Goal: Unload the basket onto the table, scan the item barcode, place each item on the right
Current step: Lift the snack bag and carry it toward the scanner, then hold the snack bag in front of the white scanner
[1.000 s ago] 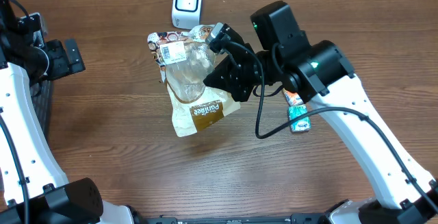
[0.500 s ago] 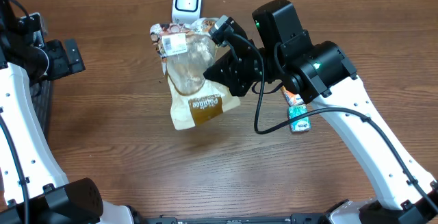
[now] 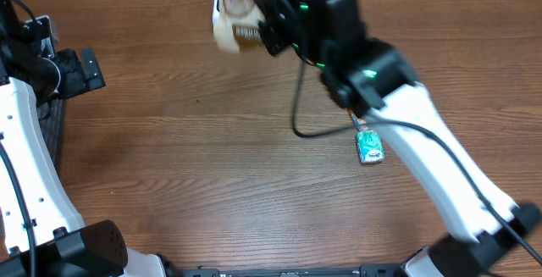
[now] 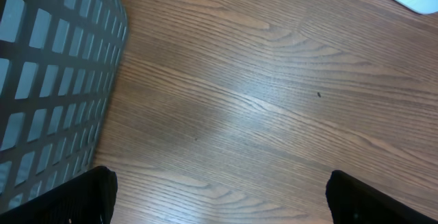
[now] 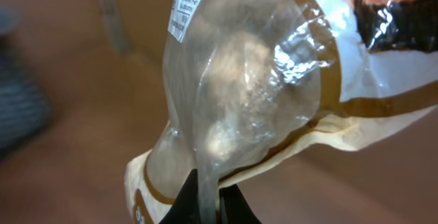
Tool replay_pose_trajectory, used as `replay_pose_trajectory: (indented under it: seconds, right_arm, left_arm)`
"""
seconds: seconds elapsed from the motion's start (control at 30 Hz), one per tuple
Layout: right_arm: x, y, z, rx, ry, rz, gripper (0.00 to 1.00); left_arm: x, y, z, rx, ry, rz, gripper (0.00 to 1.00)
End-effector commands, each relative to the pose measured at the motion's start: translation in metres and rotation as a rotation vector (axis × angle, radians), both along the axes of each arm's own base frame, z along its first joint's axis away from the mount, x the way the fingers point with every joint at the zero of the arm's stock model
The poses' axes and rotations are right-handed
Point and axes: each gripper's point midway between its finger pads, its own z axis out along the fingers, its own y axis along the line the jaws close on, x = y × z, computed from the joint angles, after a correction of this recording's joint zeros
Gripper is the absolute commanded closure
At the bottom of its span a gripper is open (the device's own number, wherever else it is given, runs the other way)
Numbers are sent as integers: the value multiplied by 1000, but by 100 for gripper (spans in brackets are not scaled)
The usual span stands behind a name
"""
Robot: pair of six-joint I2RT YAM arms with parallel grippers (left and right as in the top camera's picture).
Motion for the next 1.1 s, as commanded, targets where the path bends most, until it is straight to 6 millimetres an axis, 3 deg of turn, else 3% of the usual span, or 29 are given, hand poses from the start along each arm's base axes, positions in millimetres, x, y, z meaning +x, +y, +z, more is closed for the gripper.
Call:
replay_pose_trajectory:
  seconds: [0.0,0.17,0.43,0.5,0.63,0.83,1.07]
  right_arm:
    - [61,-26,-46,-284,-111,-264,96]
    - [122,-23,-82,-598,-327,-300,96]
    - [167,-3,-139,-952,-550,-223,96]
    - [174,-4,-162,-1023,-544,-180,96]
    - [180,-11,-184,-1067,-518,-167,96]
    - [180,-7,-186,-1064,-521,-150,96]
    - [175,-6,-211,-1111,-454,-68,96]
  left_arm:
    - [1,-2,5,7,-14,-21,0]
    - [1,-2,5,7,-14,-21,0]
    - [1,-2,5,7,-14,-21,0]
    - [1,-2,5,7,-14,-21,0]
    - [1,-2,5,7,-14,-21,0]
    - [1,-2,5,7,-14,-21,0]
    - [1,-2,5,7,-14,-21,0]
